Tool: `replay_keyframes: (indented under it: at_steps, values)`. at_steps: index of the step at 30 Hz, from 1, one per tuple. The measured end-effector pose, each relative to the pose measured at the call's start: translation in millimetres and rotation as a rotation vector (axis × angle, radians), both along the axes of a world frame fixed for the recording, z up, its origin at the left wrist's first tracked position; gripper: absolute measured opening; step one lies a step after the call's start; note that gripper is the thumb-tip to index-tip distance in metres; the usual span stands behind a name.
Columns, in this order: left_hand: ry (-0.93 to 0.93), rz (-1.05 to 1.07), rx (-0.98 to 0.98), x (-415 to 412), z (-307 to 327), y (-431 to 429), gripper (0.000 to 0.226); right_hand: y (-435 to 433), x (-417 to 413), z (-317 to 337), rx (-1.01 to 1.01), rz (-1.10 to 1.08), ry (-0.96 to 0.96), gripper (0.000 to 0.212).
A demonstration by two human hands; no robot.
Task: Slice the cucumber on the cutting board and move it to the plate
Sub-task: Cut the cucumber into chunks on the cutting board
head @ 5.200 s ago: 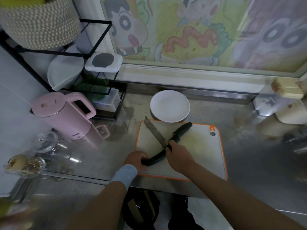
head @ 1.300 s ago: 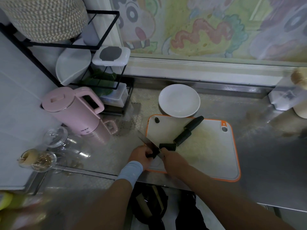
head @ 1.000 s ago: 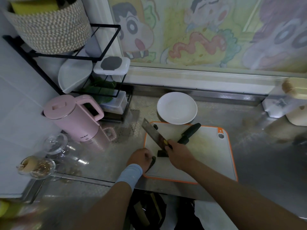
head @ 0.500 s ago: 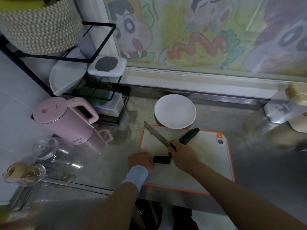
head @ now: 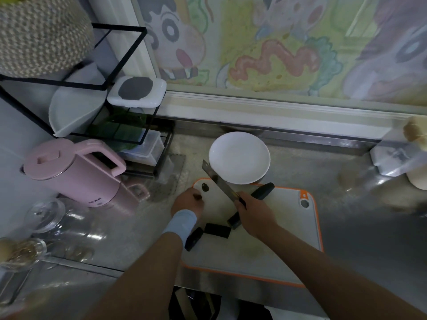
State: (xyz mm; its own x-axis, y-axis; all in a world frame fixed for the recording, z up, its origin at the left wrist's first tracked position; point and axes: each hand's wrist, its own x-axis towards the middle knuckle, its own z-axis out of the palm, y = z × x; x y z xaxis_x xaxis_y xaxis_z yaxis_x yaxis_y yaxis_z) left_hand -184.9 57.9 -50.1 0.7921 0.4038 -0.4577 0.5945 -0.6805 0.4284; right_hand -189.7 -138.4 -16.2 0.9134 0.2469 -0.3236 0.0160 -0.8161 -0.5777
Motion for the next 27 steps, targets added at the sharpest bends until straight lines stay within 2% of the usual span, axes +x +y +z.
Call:
replay_keyframes:
  at_steps: [4,10,12,16,18,20,23,27]
  values:
    - [-0.105,0.084,-0.193,18,-7,5,0.023,-7,10,-6,0.001,-0.015,0.009,0.02]
    - [-0.084,0.2,-0.098,26,-10,9,0.015,-11,21,-14,-0.022,-0.032,0.023,0.024]
    - [-0.065,0.119,-0.044,24,-8,8,0.021,-11,23,-13,-0.021,-0.035,0.028,0.025]
    - [-0.157,0.09,-0.005,14,0,4,0.035,-16,24,-4,-0.008,-0.046,0.02,0.026]
    - [-0.221,0.032,0.009,12,9,-8,0.035,-22,23,0,0.003,-0.069,-0.014,0.026]
    - [-0.265,-0.064,-0.075,13,18,-30,0.03,-33,23,4,-0.001,-0.101,-0.052,0.028]
    - [-0.165,-0.244,-0.168,19,23,-68,0.021,-60,19,6,-0.028,-0.166,-0.088,0.031]
    - [-0.077,-0.41,-0.149,27,16,-118,0.032,-97,9,-1,-0.094,-0.245,-0.108,0.037]
